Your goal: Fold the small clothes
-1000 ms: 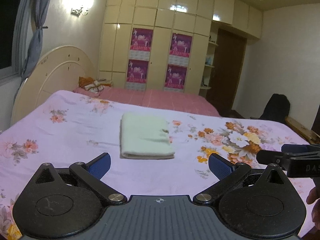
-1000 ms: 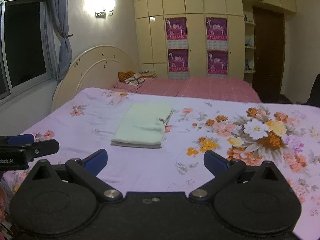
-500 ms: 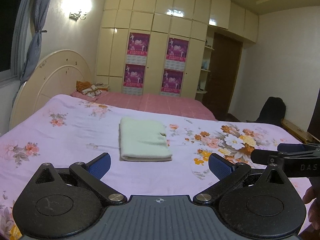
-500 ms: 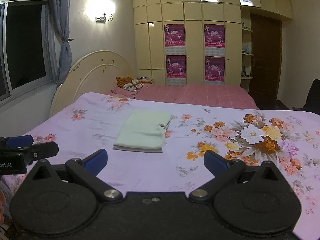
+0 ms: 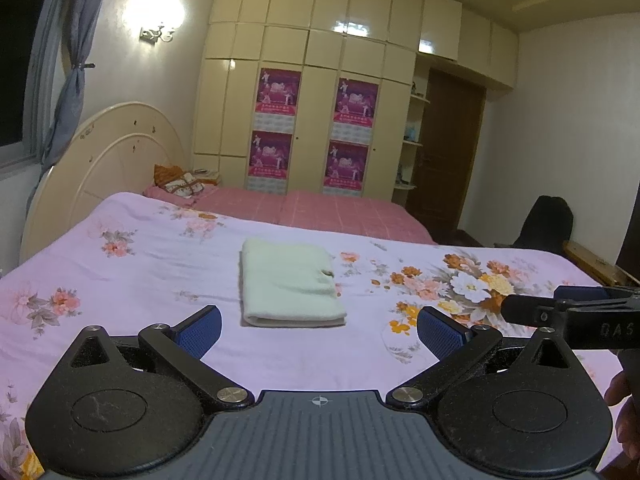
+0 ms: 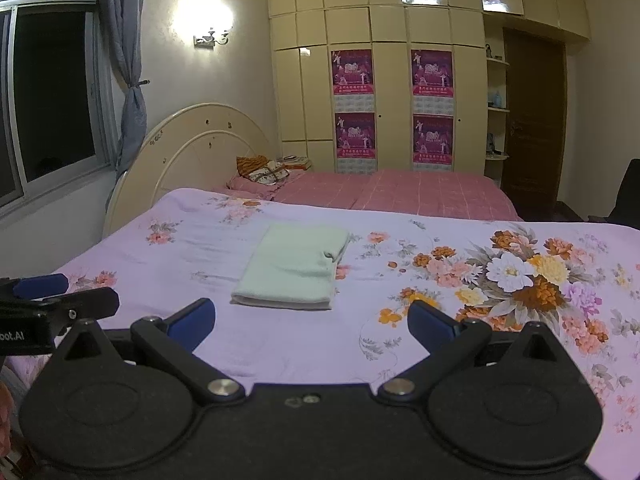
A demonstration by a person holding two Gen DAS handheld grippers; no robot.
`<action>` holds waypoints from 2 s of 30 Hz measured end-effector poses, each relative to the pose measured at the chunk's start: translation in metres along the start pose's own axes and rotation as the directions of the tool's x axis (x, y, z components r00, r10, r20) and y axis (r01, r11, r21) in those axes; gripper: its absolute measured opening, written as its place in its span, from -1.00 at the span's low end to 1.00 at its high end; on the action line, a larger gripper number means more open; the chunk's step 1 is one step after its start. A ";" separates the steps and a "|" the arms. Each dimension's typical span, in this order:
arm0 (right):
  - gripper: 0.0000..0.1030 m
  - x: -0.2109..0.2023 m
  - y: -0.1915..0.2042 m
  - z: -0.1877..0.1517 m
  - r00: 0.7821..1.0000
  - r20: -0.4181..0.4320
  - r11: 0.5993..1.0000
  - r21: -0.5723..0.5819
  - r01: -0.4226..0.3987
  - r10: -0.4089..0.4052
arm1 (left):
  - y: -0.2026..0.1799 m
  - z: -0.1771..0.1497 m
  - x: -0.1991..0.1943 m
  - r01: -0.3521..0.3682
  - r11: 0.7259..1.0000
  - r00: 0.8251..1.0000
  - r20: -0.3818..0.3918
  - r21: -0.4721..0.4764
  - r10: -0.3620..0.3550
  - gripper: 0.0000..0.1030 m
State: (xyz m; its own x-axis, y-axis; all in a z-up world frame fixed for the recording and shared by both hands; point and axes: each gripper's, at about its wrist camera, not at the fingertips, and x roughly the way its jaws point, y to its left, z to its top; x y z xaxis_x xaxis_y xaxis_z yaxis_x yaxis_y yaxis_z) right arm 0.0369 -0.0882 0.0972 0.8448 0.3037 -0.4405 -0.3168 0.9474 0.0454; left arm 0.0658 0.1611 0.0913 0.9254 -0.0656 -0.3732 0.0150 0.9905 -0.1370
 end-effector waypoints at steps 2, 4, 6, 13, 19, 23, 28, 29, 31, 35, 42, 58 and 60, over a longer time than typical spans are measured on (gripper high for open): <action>0.98 0.002 0.000 0.001 1.000 0.006 1.000 0.005 -0.003 0.003 | -0.001 0.000 0.001 0.000 1.000 1.000 -0.001 0.003 0.000 0.99; 0.98 0.003 0.000 0.000 1.000 0.009 1.000 0.011 -0.003 0.003 | -0.002 0.000 0.000 0.002 1.000 1.000 0.000 0.006 -0.002 0.99; 0.98 0.003 -0.001 0.001 1.000 0.011 1.000 0.017 -0.003 0.003 | -0.003 0.000 0.000 0.001 1.000 1.000 0.001 0.010 -0.001 0.99; 0.98 0.001 -0.003 -0.004 1.000 0.010 1.000 0.025 0.002 -0.003 | -0.007 0.001 0.000 0.005 1.000 1.000 0.004 0.017 -0.005 0.99; 0.98 0.000 -0.003 -0.005 1.000 0.010 1.000 0.028 0.003 -0.003 | -0.008 0.001 -0.002 0.006 1.000 1.000 0.010 0.021 -0.007 0.99; 0.98 -0.001 -0.001 -0.005 1.000 0.012 1.000 0.028 0.001 -0.001 | -0.007 0.001 -0.003 0.009 1.000 1.000 0.009 0.021 -0.010 0.99; 0.98 0.000 -0.002 -0.005 1.000 0.011 1.000 0.028 0.003 -0.003 | -0.006 0.001 -0.003 0.009 1.000 1.000 0.007 0.023 -0.009 0.99; 0.98 0.000 0.000 -0.005 1.000 0.010 1.000 0.028 0.005 -0.006 | -0.007 0.001 -0.003 0.010 1.000 1.000 0.007 0.022 -0.010 0.99; 0.98 0.000 0.001 -0.004 1.000 0.010 1.000 0.028 0.005 -0.005 | -0.006 0.001 -0.003 0.008 1.000 1.000 0.007 0.021 -0.008 0.99; 0.98 0.000 0.005 -0.004 1.000 0.009 1.000 0.021 0.003 -0.004 | -0.003 0.002 -0.002 0.008 1.000 1.000 0.006 0.021 -0.008 0.99; 0.98 0.003 0.010 -0.003 1.000 0.006 1.000 0.011 0.000 0.000 | -0.003 0.001 -0.001 0.002 1.000 1.000 0.012 0.024 -0.003 0.99; 0.98 0.006 0.012 -0.002 1.000 0.004 1.000 0.009 -0.001 0.001 | -0.001 0.003 -0.001 -0.014 0.999 0.999 0.034 0.030 0.013 0.99; 0.98 0.006 0.011 -0.002 1.000 0.003 1.000 0.010 -0.001 0.001 | -0.003 0.003 -0.002 -0.024 0.999 0.999 0.046 0.037 0.022 0.98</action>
State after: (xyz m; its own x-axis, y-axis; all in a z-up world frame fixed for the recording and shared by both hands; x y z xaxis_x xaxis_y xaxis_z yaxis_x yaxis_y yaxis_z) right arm 0.0376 -0.0758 0.0932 0.8458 0.3051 -0.4377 -0.3136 0.9480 0.0548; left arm 0.0645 0.1590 0.0951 0.9421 -0.0380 -0.3331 0.0068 0.9955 -0.0944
